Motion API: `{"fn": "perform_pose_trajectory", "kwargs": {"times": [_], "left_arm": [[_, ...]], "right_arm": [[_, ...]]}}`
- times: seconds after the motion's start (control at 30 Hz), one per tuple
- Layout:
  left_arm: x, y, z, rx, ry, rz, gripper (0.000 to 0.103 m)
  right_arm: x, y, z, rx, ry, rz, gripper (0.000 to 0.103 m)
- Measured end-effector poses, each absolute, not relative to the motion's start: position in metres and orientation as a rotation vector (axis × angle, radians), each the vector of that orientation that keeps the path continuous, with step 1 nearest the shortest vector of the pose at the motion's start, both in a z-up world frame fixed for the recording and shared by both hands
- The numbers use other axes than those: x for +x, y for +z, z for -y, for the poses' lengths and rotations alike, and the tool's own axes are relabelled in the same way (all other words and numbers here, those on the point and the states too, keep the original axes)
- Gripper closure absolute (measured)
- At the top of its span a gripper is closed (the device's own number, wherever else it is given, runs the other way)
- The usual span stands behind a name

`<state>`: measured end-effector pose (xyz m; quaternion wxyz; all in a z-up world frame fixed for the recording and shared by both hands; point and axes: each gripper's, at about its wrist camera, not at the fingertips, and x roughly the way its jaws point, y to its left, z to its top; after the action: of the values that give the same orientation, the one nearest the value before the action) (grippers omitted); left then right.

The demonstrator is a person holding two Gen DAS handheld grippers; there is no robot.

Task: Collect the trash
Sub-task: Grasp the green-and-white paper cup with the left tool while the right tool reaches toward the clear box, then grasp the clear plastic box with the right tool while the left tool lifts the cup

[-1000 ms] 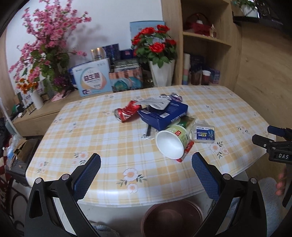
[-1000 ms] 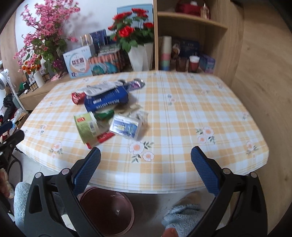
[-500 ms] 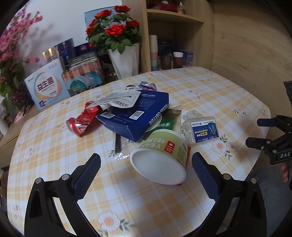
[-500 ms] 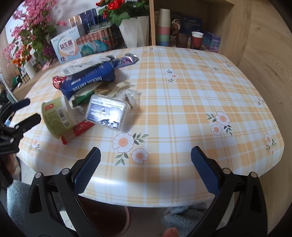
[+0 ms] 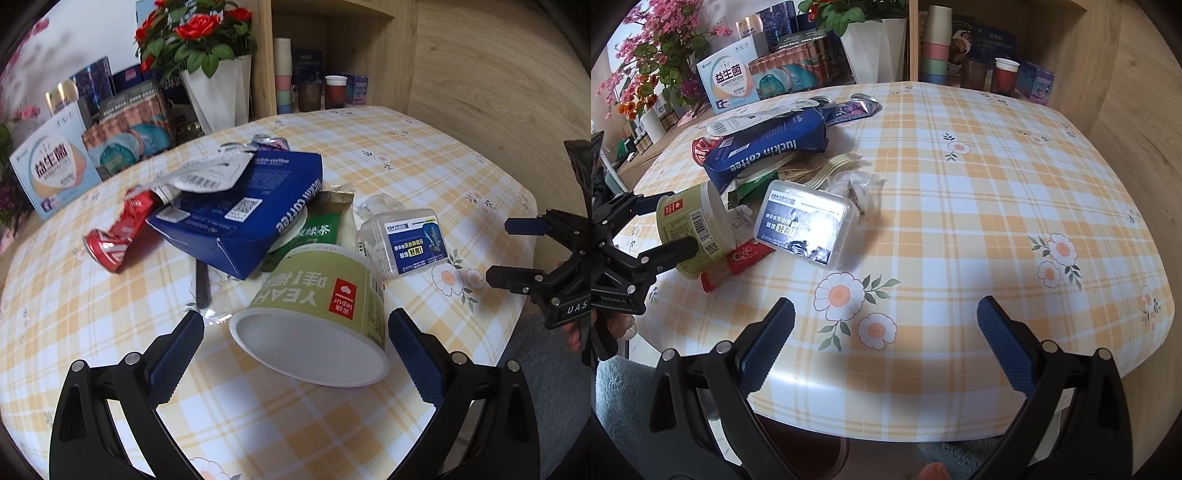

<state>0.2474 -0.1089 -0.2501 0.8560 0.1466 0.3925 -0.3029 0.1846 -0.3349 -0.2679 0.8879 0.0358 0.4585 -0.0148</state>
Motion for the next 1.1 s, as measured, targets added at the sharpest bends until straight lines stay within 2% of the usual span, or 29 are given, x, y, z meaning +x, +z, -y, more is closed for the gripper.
{"fn": "perform_pose_trajectory", "kwargs": {"times": [0.27, 0.37, 0.8, 0.83, 0.9, 1.1], "left_arm": [[0.249, -0.255, 0.108, 0.302, -0.643, -0.835, 0.006], [0.251, -0.252, 0.104, 0.272, -0.653, -0.835, 0.02], [0.236, -0.22, 0.061, 0.14, -0.565, -0.78, 0.021], [0.233, -0.218, 0.057, 0.131, -0.553, -0.778, 0.021], [0.227, -0.215, 0.048, 0.109, -0.536, -0.776, 0.021], [0.214, -0.214, 0.025, 0.039, -0.493, -0.781, 0.021]], "right_arm": [[0.192, -0.268, 0.332, 0.061, -0.016, -0.957, 0.006], [0.194, -0.267, 0.329, 0.051, -0.006, -0.956, 0.006], [0.222, -0.263, 0.297, -0.166, 0.148, -0.961, 0.007], [0.226, -0.263, 0.295, -0.183, 0.163, -0.964, 0.007], [0.233, -0.264, 0.291, -0.216, 0.197, -0.967, 0.016], [0.252, -0.272, 0.27, -0.335, 0.263, -0.994, 0.022]]}}
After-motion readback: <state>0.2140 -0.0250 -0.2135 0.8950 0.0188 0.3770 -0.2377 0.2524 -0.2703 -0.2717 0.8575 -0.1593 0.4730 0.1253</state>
